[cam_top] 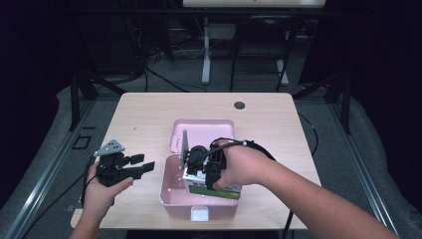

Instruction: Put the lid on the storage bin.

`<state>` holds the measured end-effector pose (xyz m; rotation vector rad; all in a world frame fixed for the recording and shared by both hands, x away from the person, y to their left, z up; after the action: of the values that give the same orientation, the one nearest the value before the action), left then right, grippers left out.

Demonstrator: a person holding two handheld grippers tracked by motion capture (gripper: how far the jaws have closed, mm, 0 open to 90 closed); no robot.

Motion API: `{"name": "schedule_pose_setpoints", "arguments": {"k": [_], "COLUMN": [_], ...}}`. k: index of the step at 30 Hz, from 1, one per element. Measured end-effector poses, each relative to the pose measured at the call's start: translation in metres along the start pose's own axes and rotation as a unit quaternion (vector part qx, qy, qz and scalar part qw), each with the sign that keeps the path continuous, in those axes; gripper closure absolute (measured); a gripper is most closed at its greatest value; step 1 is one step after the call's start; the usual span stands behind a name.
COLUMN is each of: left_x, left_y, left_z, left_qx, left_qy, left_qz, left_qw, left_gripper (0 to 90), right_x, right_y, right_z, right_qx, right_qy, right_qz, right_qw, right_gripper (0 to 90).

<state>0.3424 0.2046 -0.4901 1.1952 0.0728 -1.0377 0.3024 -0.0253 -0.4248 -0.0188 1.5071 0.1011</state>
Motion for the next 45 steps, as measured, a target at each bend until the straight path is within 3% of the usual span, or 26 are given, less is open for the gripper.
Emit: {"name": "schedule_pose_setpoints", "arguments": {"k": [29, 45], "left_x": [0.002, 0.002], "left_y": [-0.001, -0.001], "left_z": [-0.001, -0.001], "left_qx": [0.000, 0.002], "left_qy": [0.001, 0.001], "left_qz": [-0.004, -0.005], "left_qw": [1.0000, 1.0000], "left_gripper": [44.0, 44.0], "right_x": [0.034, 0.050], "right_y": [0.002, 0.002], "right_z": [-0.010, -0.009], "right_qx": [-0.049, -0.049], "right_qy": [0.015, 0.022], "right_qz": [-0.002, -0.009], "right_qw": [0.9987, 0.9985], "right_gripper": [61.5, 61.5]}}
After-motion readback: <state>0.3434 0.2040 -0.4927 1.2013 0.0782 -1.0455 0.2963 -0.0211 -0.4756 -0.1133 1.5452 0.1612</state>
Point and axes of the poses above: each handheld gripper's, and its own axes: x roughly forward along the jaws, y roughly out of its top, z roughly to its right, the point moved 6 cm from there along x, roughly forward along the jaws, and after that the axes turned 15 degrees about -x, right-handed, at the moved point
